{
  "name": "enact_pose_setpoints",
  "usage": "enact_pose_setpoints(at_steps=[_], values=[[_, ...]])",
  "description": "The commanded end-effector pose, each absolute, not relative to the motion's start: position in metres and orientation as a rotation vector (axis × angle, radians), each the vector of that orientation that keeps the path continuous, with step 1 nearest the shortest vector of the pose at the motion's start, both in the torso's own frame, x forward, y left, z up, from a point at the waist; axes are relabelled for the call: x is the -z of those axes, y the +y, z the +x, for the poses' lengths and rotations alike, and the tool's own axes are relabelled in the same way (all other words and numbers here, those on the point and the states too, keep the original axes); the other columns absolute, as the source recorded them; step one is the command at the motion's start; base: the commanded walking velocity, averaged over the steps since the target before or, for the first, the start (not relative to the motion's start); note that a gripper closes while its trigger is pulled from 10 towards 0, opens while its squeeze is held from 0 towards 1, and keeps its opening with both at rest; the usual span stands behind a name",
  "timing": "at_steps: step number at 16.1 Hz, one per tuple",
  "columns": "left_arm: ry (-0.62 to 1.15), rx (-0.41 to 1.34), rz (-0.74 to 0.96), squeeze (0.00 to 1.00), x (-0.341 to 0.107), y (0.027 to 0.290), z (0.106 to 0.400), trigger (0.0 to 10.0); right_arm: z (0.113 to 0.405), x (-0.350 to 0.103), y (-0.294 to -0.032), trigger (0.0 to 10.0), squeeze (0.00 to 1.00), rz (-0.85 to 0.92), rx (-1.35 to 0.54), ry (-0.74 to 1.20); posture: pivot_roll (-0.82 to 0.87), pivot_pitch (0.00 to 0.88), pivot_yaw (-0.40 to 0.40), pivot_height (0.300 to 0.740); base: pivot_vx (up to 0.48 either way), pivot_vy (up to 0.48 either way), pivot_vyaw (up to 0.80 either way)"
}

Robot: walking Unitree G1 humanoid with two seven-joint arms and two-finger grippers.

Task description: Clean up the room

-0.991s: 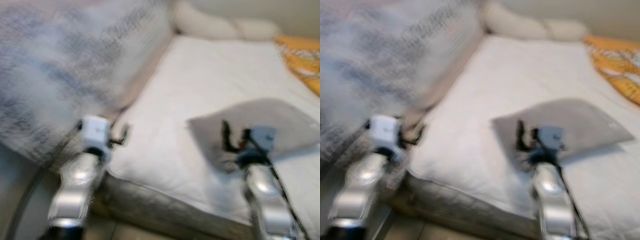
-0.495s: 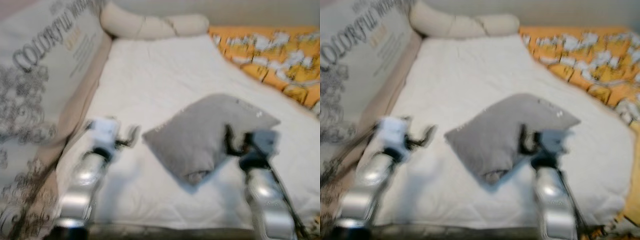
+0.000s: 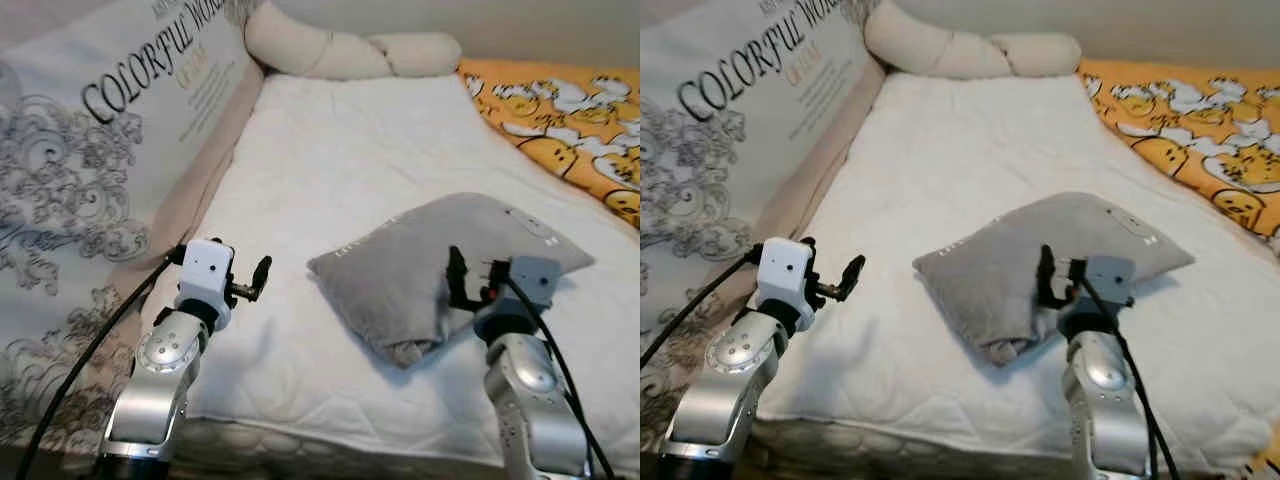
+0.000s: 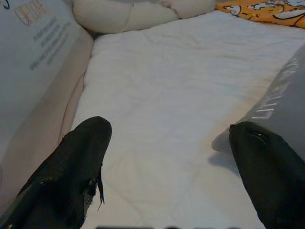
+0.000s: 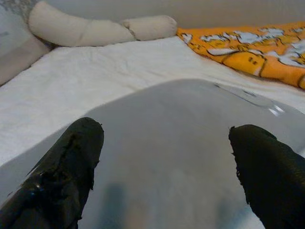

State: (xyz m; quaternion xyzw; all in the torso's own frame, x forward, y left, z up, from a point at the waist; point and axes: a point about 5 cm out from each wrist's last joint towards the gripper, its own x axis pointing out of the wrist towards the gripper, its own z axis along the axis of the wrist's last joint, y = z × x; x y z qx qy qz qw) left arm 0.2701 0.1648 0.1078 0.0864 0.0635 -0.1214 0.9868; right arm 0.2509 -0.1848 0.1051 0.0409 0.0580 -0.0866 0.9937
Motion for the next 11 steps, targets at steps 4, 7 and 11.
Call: enact_pose_setpoints(at_steps=[4,7,11], values=[[0.122,0.292,0.194,0.38,-0.111,0.157,0.275,10.0,0.253,-0.096,-0.207,10.0,1.00,0.131,0.226,0.206,-0.05,0.000,0.025,0.740,0.000,0.000,0.00],[0.125,0.305,0.190,0.38,-0.110,0.155,0.276,10.0,0.255,-0.091,-0.215,10.0,1.00,0.235,0.249,0.259,-0.05,0.000,0.020,0.740,0.000,0.000,0.00],[0.159,0.515,0.179,0.39,-0.110,0.148,0.269,10.0,0.273,-0.086,-0.219,10.0,1.00,0.655,0.207,0.297,-0.04,0.000,0.017,0.740,0.000,0.000,0.00]])
